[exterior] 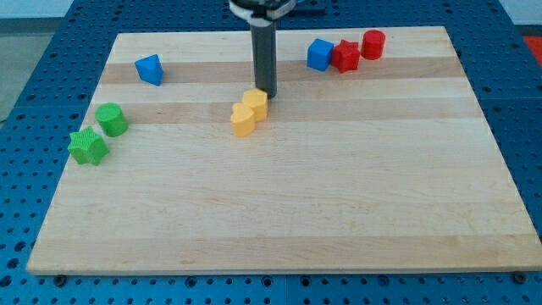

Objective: Point your arm to the blue triangle

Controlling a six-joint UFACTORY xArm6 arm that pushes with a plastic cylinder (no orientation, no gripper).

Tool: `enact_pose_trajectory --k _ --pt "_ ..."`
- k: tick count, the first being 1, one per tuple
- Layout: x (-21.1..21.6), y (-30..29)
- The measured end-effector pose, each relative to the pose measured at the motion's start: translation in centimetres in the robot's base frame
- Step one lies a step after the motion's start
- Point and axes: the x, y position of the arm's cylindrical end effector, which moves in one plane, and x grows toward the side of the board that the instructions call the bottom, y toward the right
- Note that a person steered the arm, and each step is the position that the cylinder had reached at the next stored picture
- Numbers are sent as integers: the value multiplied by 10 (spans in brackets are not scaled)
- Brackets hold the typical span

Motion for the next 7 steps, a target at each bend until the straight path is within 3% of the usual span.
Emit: enact_pose_trajectory --k 1,2,3,4,6,7 --pt "15 8" --pt "-13 109" --pt "-57 128" --pt "-41 111" --pt "-52 102" --pt "-73 34"
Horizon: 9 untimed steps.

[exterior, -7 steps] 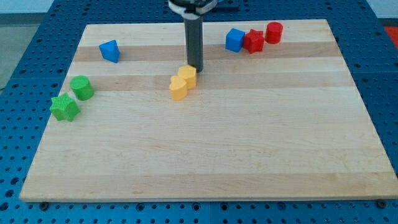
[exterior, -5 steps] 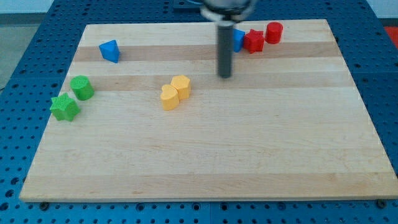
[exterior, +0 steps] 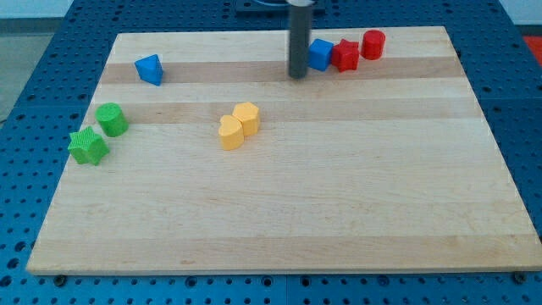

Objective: Point your arm to the blue triangle

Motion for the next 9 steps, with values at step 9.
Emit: enact_pose_trajectory --k 9 --pt "-41 -218"
